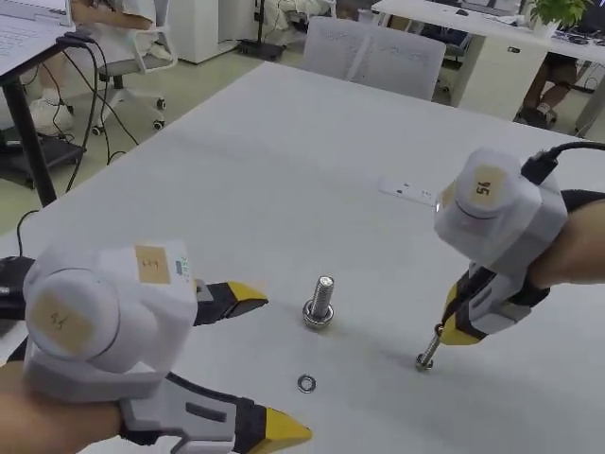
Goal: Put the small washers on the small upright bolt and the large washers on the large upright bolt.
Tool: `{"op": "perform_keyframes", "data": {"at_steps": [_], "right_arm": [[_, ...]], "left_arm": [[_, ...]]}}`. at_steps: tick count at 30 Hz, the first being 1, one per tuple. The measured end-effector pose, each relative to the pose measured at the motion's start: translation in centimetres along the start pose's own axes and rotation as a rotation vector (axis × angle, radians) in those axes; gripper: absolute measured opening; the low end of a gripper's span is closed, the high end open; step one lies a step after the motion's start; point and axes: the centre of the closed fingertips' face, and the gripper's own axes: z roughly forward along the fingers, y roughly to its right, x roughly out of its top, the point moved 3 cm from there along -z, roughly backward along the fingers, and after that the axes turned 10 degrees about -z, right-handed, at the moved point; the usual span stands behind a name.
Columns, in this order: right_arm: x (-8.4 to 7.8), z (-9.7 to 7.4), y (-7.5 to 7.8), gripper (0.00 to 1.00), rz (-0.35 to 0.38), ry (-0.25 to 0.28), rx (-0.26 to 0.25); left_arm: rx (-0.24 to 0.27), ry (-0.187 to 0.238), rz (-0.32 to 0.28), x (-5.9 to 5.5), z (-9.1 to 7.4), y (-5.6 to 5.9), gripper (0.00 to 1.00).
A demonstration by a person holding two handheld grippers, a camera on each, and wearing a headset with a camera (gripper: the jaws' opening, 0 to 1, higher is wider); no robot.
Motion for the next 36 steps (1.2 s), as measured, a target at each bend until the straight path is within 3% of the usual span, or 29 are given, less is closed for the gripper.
{"op": "perform_keyframes", "data": {"at_steps": [36], "right_arm": [[-0.4, 4.0, -0.7, 0.13, -0.005, -0.015, 0.059]], "left_arm": [[0.003, -0.009, -0.007, -0.4, 0.0, 0.0, 0.73]]}}
